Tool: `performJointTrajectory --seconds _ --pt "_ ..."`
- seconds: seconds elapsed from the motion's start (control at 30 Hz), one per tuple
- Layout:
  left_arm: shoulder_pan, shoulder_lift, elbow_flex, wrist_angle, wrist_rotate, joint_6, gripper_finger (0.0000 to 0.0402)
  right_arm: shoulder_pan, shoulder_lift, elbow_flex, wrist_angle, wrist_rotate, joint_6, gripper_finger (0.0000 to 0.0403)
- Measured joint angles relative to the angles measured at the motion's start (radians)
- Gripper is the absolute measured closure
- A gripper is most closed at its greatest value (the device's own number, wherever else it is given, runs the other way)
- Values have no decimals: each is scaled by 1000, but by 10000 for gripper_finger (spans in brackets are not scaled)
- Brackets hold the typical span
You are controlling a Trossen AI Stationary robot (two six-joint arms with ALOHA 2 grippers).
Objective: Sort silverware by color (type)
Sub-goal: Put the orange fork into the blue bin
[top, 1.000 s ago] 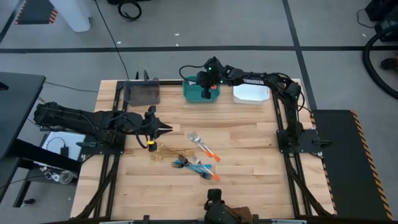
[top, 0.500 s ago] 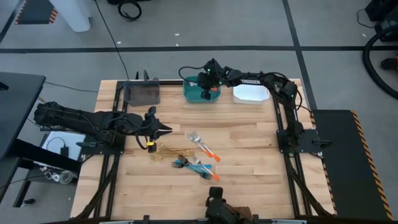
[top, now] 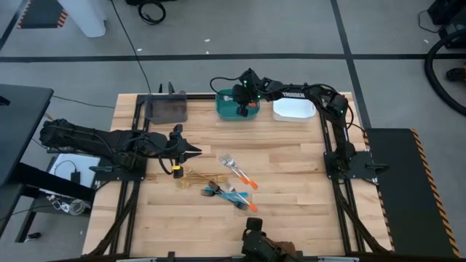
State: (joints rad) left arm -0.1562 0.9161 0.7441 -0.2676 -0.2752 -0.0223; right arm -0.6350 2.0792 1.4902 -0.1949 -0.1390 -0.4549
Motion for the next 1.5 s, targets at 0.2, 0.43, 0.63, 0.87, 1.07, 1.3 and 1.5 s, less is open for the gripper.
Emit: performJointTrajectory --seconds 0.2,0.43,0.63,0.87,1.07,1.3,1.5 --pt "0 0 0 0 0 0 351 0 0 0 -9 14 11 375" --pt "0 0 0 0 0 4 351 -1 -1 0 -11 18 11 319" --pt "0 0 0 0 0 5 351 -1 -2 0 -21 50 15 285" --pt "0 0 0 0 0 6 351 6 -12 0 -40 66 19 282" --pt "0 0 0 0 0 8 351 14 -52 1 -46 68 36 282" --pt "0 0 0 0 0 9 351 20 -83 2 -53 66 78 282" --pt "0 0 0 0 0 5 351 42 -112 1 -88 64 108 282"
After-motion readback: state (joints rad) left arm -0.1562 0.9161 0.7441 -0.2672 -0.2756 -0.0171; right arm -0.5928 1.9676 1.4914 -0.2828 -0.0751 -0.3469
